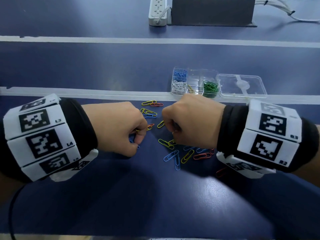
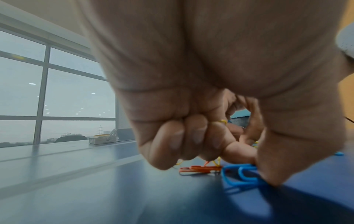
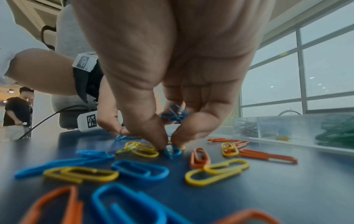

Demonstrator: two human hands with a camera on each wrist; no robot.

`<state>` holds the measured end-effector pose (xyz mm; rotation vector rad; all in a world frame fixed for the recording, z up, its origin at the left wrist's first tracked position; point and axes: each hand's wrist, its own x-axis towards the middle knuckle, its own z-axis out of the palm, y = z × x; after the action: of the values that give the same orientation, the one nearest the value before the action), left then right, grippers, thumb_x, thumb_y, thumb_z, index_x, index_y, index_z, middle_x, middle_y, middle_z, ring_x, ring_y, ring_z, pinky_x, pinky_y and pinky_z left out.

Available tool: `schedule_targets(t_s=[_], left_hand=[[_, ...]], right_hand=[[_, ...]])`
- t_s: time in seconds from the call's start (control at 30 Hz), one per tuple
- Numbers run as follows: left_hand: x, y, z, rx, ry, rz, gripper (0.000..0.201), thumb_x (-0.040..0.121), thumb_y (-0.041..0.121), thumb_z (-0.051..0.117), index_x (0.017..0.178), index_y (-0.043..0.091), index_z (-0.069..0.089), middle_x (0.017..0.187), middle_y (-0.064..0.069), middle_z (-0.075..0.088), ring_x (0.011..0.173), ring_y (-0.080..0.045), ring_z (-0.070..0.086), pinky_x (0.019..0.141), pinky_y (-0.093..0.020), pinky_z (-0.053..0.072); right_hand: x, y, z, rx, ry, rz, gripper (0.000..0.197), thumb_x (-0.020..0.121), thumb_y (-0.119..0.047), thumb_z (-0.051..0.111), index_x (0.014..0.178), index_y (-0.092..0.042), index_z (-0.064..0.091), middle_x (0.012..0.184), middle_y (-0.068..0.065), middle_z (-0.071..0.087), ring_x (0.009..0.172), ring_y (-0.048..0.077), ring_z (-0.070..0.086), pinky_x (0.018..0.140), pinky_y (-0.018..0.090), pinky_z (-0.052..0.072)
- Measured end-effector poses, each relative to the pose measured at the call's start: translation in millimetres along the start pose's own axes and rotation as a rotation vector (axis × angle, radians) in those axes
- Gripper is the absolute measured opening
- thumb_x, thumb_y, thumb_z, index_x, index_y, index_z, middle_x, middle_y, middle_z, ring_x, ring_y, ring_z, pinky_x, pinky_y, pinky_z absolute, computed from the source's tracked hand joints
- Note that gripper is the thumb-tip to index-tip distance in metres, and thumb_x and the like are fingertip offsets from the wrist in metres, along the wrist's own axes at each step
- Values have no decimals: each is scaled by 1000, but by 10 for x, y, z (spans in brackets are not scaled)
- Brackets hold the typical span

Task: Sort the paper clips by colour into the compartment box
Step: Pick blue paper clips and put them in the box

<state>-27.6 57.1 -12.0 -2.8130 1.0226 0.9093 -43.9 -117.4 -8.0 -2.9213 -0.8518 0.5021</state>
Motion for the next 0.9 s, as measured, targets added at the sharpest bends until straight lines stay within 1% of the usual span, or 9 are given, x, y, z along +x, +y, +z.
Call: schedule_targets(t_s=[0.13,0.2,0.27,0.33,0.5,0.63,0.73,0.8,0.9], left_hand=[[-12,4,-20,-41,6,-19,13,62,39,53,62,27,49,72,7,56,68,-9,52,68,-29,49],[-12,17,-71,-86,26,-41,14,61,39,53,63,26,48,67,9,56,63,-7,50,60,-20,44],[11,40,-159,-153,58,-60,13,64,33,57,63,25,47,59,18,57,55,-3,49,50,-11,37],[86,68,-277,-213,129,-61,7,67,26,59,68,25,52,59,26,56,54,2,49,51,-9,37],[549,146,-648,-254,344,-40,11,82,19,54,88,24,62,63,9,52,57,-5,50,60,-12,38],[990,180,-936,-288,446,-114,17,86,18,51,89,26,67,61,7,58,37,-1,53,56,-16,45],[1154,228,-1043,-324,433,-126,18,86,14,56,94,23,70,76,0,68,50,-11,57,55,-20,49],[1206,264,-1069,-327,433,-108,17,83,13,61,94,23,70,80,-4,69,51,-12,57,54,-20,48],[1248,286,-1060,-309,419,-115,15,80,13,67,94,18,71,82,-6,72,54,-11,61,62,-22,53]], right_hand=[[12,35,-51,104,-26,16,8,71,-21,62,76,-26,62,65,-7,50,65,18,46,63,23,41],[16,82,-119,215,-39,53,8,70,-22,64,73,-29,61,58,-11,52,58,8,49,61,21,43],[51,181,-199,286,-27,117,9,70,-22,61,74,-30,62,59,-14,57,57,-1,51,62,18,44],[117,345,-288,336,8,208,12,71,-20,59,77,-24,68,63,-9,66,55,2,55,62,20,46],[319,802,-476,522,151,449,16,77,-18,59,81,-21,74,61,-7,73,53,-6,64,81,25,55],[420,952,-508,559,233,527,14,78,-13,63,81,-23,72,62,-6,72,52,-5,64,72,22,56],[442,970,-519,538,234,538,16,76,-13,68,86,-27,68,65,-6,69,39,-5,59,54,15,47],[441,962,-543,551,231,544,16,76,-13,70,87,-25,69,64,-6,67,40,-4,60,52,15,47],[448,969,-549,590,224,558,24,76,-10,68,97,-20,72,74,0,73,68,10,72,75,30,59]])
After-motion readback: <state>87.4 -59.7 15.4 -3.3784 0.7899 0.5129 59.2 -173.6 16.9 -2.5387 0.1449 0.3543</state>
